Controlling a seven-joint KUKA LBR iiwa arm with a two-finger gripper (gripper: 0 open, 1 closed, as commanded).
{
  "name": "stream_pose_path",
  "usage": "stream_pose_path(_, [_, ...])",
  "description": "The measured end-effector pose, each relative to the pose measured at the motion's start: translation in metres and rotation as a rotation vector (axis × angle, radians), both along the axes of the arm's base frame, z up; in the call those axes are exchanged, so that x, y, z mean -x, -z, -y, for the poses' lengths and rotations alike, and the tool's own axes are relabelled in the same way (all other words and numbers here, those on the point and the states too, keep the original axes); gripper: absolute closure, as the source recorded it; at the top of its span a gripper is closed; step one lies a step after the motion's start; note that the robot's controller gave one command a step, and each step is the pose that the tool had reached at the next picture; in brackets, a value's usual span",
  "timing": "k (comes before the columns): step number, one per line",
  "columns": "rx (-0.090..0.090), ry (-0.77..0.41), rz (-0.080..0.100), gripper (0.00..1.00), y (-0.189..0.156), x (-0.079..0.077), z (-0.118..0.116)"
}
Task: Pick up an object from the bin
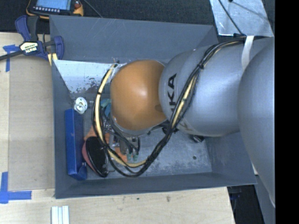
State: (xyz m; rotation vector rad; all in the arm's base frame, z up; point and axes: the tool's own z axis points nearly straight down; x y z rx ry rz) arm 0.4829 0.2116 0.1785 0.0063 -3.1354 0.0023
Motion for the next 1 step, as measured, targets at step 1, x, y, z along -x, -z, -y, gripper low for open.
stream_pose_path(1, [-0.003,0.004,0.008,0.0,-0.0047,-0.0021,0.001])
